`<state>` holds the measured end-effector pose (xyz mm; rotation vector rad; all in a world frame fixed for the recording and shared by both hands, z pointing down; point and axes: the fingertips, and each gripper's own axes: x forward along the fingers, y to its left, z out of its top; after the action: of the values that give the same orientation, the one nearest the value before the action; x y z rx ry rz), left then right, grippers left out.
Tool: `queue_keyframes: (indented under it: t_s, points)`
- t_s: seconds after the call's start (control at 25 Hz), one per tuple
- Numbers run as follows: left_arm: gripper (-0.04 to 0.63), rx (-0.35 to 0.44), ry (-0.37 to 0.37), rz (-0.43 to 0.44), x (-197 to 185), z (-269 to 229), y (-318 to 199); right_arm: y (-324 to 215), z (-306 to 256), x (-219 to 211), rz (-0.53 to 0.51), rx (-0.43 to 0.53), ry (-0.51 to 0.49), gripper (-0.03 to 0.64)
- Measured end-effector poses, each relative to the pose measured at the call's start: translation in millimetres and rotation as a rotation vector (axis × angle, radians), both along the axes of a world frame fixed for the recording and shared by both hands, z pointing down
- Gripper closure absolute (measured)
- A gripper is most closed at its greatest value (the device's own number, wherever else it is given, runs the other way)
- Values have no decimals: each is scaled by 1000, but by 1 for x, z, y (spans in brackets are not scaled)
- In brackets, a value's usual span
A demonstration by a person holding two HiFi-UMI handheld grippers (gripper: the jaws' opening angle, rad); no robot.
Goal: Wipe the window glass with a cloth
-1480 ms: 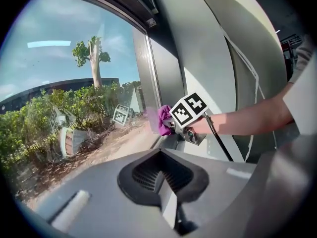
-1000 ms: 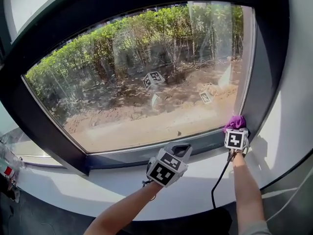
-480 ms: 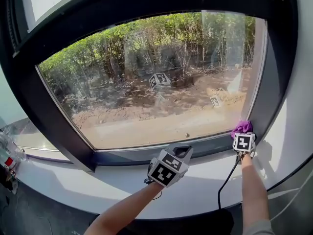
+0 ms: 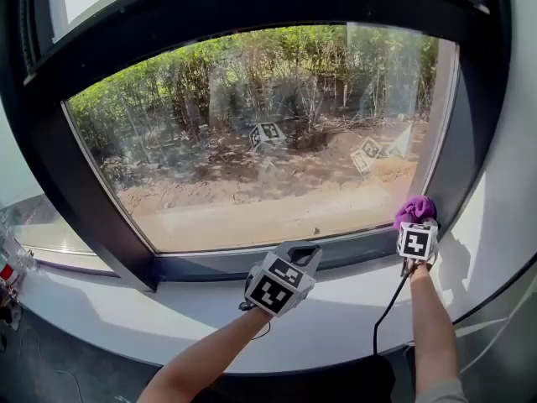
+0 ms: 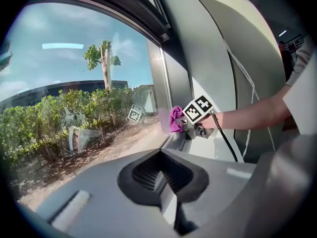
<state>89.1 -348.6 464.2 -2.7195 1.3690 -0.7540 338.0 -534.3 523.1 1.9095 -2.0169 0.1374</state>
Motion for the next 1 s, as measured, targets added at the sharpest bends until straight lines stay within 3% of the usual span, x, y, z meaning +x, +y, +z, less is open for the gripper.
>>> queue_keyframes:
  t_s: [0.28, 0.48, 0.8, 1.0]
  points:
    - [595, 44, 20, 53, 27, -25, -18, 23, -184, -12, -64, 332, 28, 512]
    - [595, 98, 24, 84, 47, -54, -24, 30, -308, -10, -57, 480, 50, 512]
    - [595, 200, -27, 99, 66, -110, -34, 23, -406, -10, -30, 544, 61, 512]
    - [595, 258, -8, 118, 72, -149, -33, 9, -432, -5, 2, 509, 39, 512]
